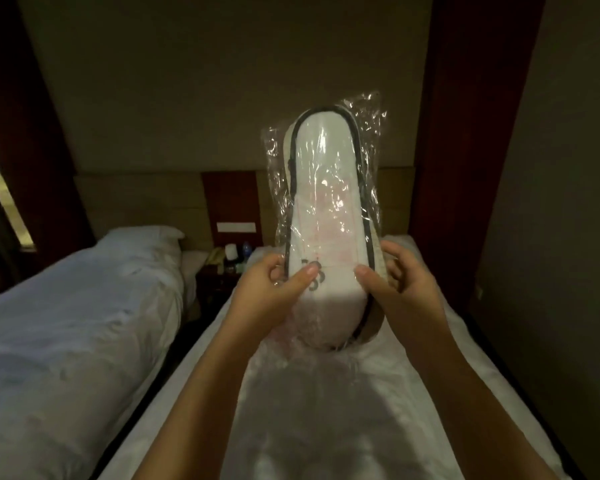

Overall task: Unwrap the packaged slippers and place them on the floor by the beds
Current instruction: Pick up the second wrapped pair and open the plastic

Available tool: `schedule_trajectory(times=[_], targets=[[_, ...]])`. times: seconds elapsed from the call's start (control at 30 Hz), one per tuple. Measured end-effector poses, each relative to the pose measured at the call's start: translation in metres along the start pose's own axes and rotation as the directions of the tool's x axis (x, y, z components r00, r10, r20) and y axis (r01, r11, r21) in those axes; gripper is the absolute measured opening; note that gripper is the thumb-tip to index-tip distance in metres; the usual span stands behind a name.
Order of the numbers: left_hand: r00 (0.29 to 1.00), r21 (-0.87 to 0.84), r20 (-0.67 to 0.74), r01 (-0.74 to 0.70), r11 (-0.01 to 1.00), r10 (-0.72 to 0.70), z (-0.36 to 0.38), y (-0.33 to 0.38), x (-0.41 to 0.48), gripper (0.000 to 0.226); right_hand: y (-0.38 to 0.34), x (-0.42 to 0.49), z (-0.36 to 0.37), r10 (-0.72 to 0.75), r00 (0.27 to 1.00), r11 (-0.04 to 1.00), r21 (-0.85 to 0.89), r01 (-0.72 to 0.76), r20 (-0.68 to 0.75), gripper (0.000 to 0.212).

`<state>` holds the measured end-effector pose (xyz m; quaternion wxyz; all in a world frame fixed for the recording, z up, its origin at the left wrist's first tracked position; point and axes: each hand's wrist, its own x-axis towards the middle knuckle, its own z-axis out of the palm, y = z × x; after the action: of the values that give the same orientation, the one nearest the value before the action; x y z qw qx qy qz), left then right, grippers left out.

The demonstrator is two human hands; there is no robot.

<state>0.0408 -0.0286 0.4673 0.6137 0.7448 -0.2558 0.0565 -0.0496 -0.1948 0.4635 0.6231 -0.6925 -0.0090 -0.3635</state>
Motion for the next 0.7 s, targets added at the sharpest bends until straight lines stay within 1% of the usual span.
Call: schedule_trajectory(times=[0.07,0.17,0.27,0.33,0.37,0.43,0.47,0.5,0.6,0.63,0.67,0.7], targets=[[0.999,-0.064,0.010,-0.034,0.997,0.034,-0.003,0.022,0.002,0.022,-0.019,0.004,-0.002,-0.043,0.999,0.999,0.019,0.043,0.005,0.037],[0.998,-0.113,0.005,-0.058,0.992,0.059,-0.004,0.044,0.005,0.049,-0.044,0.007,-0.005,-0.133,0.991,0.991,0.022,0.133,-0.015,0.039],[0.993,-0.077,-0.106,-0.062,0.995,0.054,0.003,0.058,0.005,0.071,-0.057,0.008,-0.007,-0.196,0.978,0.981,-0.007,0.196,-0.077,0.046],[0.984,-0.019,-0.157,-0.083,0.996,0.079,0.009,0.065,0.001,0.079,-0.062,0.006,-0.006,-0.257,0.957,0.963,-0.121,0.241,-0.138,0.050],[0.988,-0.010,-0.129,-0.091,0.996,0.089,0.011,0.069,-0.003,0.083,-0.064,0.005,-0.005,-0.299,0.942,0.941,-0.212,0.264,-0.155,0.052],[0.995,-0.079,0.028,-0.089,0.993,0.091,0.019,0.076,-0.012,0.093,-0.065,0.001,0.000,-0.387,0.911,0.869,-0.387,0.309,-0.142,0.053],[0.990,-0.134,0.100,-0.082,0.988,0.096,0.022,0.080,-0.015,0.094,-0.064,-0.001,0.002,-0.423,0.898,0.831,-0.445,0.333,-0.119,0.049],[0.985,-0.185,0.138,-0.080,0.979,0.107,0.023,0.084,-0.018,0.089,-0.062,-0.003,0.004,-0.457,0.885,0.792,-0.493,0.359,-0.089,0.045],[0.978,-0.315,0.144,-0.103,0.943,0.154,0.023,0.087,-0.017,0.047,-0.056,-0.002,0.007,-0.546,0.837,0.669,-0.580,0.465,0.042,0.041],[0.979,-0.357,0.135,-0.096,0.929,0.153,0.022,0.087,-0.015,0.043,-0.054,-0.001,0.007,-0.565,0.820,0.631,-0.594,0.500,0.090,0.041],[0.985,-0.397,0.115,-0.075,0.915,0.131,0.020,0.085,-0.014,0.047,-0.053,-0.001,0.006,-0.572,0.808,0.600,-0.602,0.527,0.137,0.040],[0.992,-0.446,0.085,-0.042,0.894,0.089,0.018,0.084,-0.013,0.056,-0.052,0.000,0.005,-0.567,0.802,0.579,-0.603,0.549,0.187,0.040]])
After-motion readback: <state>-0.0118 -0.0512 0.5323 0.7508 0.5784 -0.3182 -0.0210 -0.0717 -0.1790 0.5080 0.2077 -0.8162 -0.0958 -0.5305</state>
